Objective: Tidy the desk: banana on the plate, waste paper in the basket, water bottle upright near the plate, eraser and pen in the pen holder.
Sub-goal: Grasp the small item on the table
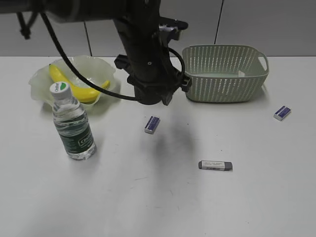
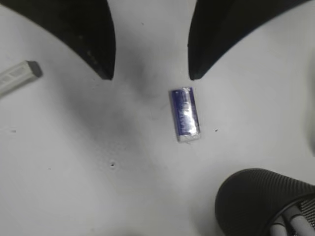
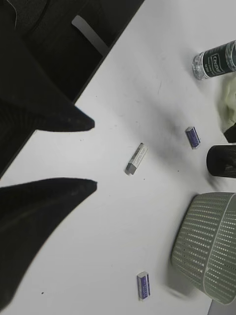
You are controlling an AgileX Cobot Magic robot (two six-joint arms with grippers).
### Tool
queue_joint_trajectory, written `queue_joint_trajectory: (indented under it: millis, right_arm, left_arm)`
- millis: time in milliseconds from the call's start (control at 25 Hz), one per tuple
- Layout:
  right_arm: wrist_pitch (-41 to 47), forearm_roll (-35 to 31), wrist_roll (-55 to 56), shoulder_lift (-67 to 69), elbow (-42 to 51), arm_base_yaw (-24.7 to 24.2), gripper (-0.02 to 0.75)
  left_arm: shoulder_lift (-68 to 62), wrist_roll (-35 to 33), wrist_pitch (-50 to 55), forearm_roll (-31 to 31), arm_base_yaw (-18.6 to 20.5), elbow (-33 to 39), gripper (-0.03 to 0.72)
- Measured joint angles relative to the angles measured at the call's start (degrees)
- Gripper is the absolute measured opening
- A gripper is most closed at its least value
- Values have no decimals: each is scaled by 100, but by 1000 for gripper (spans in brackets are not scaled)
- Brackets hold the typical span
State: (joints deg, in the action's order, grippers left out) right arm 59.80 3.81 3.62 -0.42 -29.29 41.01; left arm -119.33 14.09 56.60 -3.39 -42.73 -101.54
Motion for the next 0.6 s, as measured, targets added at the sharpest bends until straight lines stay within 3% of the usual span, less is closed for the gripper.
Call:
queue_joint_trajectory:
  millis: [160,600]
  right_arm:
    - [0,0,0,0,0,0,269]
    - [0,0,-7,0,0,0,269]
  left_arm:
    - [-537,333,77,-263,131,-305,366]
    - [-1163,418,-408,-34,477,-354,368]
